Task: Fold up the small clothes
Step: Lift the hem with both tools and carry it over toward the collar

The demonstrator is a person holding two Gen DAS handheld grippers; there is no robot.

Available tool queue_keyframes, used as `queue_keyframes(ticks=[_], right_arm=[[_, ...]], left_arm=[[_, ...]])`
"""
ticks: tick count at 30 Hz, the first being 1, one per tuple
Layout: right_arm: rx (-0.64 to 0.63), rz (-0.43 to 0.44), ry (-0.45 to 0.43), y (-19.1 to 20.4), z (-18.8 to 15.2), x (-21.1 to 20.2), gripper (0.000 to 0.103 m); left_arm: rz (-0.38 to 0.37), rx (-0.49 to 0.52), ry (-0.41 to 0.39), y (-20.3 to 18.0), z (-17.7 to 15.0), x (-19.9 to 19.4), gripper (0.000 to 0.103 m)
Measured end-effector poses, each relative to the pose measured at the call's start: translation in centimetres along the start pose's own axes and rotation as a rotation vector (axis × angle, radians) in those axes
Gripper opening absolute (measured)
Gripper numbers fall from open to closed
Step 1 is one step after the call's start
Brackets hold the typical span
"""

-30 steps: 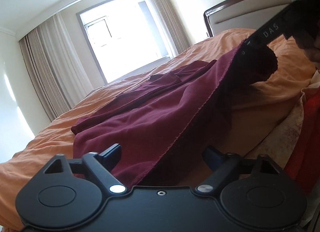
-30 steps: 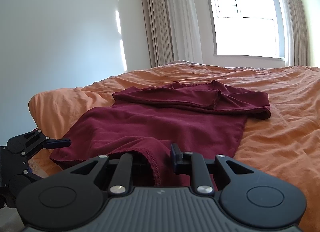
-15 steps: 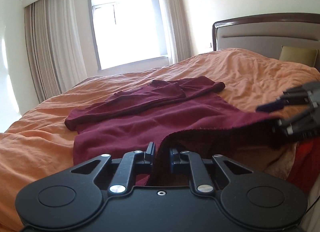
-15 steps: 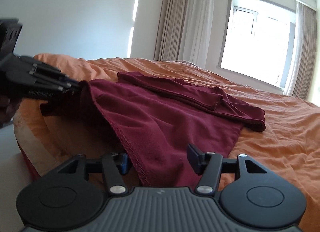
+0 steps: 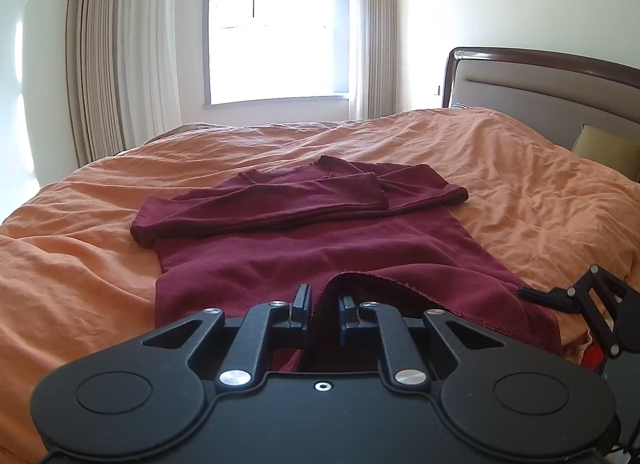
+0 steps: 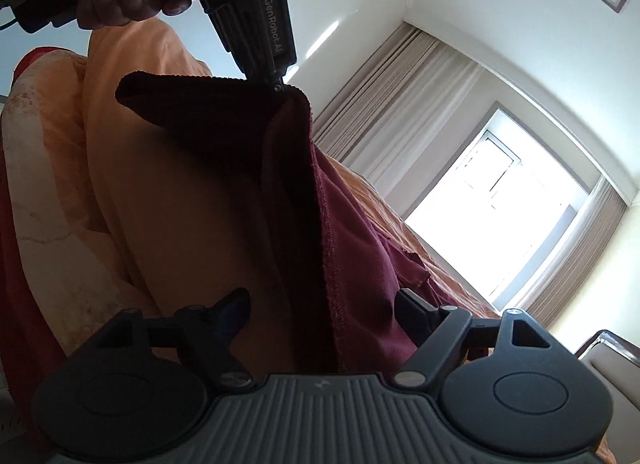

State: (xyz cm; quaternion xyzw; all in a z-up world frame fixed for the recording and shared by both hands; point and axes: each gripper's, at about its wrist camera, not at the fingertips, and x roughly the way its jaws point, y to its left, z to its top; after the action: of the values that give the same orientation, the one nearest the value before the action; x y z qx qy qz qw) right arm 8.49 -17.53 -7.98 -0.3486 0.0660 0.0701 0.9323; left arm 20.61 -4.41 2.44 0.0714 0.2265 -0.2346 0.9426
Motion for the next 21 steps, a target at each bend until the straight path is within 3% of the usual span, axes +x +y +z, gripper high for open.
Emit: queue_keyframes(ticks=[6, 8, 10, 13, 16, 21], right_arm=[[0.031, -0.082, -0.045, 1.8, 1.7, 1.0, 0.083], [0.017, -0.114, -0.050, 2.8, 2.2, 0.9, 0.071], [0.015, -0.136, -0.036, 2.9, 2.3, 0.9, 0.041], [0.016, -0.146, -0.025, 2.4, 1.7, 0.1, 0.022], [0.059, -0.120, -0.028, 1.1, 1.7, -1.4, 0.008], [0.166, -0.046, -0.004, -1.2, 2.4, -2.8, 0.005]], left_arm=[[-0.004, 0.005, -0.019, -0.2, 0.5, -0.3, 0.014], [-0.006, 0.000, -0.025, -0.2, 0.7, -0.4, 0.014], [-0.008, -0.001, -0.032, -0.3, 0.8, -0.6, 0.014], [-0.012, 0.002, -0.043, -0.3, 0.6, -1.1, 0.014], [-0.014, 0.023, -0.051, -0.5, -0.1, -1.6, 0.014], [-0.005, 0.105, -0.078, -2.0, -2.4, -2.1, 0.016]])
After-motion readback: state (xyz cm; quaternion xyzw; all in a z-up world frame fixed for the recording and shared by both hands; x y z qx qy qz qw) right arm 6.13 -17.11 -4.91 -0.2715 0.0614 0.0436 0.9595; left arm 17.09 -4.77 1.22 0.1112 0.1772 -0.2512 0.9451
